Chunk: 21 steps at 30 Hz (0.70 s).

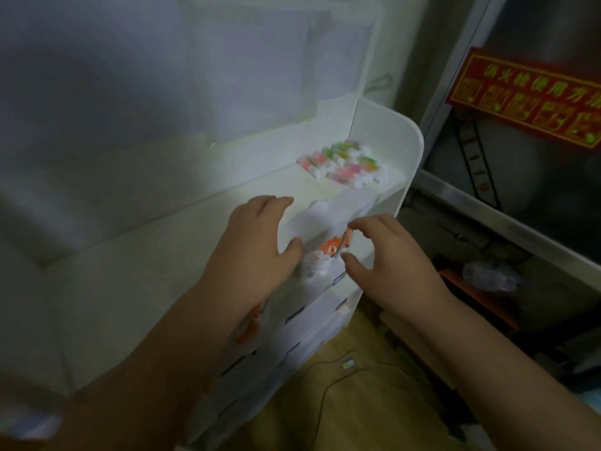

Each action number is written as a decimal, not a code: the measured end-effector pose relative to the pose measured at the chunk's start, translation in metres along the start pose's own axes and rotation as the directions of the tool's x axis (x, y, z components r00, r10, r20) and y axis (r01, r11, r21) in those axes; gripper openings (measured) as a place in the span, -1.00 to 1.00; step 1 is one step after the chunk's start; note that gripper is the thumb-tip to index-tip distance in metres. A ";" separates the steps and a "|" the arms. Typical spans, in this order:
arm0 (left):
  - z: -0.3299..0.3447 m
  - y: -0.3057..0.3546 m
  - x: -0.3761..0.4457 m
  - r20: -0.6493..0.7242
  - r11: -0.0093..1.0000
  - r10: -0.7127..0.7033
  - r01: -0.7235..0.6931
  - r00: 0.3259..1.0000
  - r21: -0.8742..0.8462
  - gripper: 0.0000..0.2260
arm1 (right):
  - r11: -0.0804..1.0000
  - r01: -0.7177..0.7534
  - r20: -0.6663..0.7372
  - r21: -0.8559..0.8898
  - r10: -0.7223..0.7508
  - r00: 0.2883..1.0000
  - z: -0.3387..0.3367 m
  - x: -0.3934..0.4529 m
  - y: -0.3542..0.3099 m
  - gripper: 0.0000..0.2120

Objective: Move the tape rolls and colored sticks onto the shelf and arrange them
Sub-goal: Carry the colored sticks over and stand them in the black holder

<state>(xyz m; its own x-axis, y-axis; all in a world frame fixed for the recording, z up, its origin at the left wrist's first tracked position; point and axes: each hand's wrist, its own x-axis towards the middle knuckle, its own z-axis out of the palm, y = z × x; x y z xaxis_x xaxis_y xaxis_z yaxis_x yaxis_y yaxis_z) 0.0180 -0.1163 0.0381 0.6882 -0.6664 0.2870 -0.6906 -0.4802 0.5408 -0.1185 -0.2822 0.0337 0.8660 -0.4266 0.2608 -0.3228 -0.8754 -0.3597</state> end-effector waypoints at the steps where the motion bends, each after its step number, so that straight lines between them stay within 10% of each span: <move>1: 0.002 -0.001 0.006 0.005 1.000 -0.002 0.002 1.000 -0.003 -0.49 | 1.000 -0.002 0.018 -0.007 0.002 1.000 0.000 0.005 0.004 -0.55; 12: 0.042 -0.015 0.079 -0.019 0.997 -0.069 0.069 0.997 0.030 -0.50 | 0.999 -0.022 -0.031 0.031 0.023 0.999 0.011 0.097 0.069 -0.64; 21: 0.074 -0.003 0.153 -0.054 0.973 -0.182 0.188 0.982 0.137 -0.48 | 0.996 0.004 0.207 -0.087 0.014 0.978 0.036 0.204 0.126 -0.59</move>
<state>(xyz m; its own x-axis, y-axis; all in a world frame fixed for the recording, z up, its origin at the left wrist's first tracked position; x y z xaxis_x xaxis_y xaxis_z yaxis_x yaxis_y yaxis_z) 0.1082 -0.2590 0.0219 0.8135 -0.5358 0.2261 -0.5727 -0.6706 0.4714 0.0314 -0.4713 0.0094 0.9217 -0.3825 0.0642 -0.3514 -0.8936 -0.2794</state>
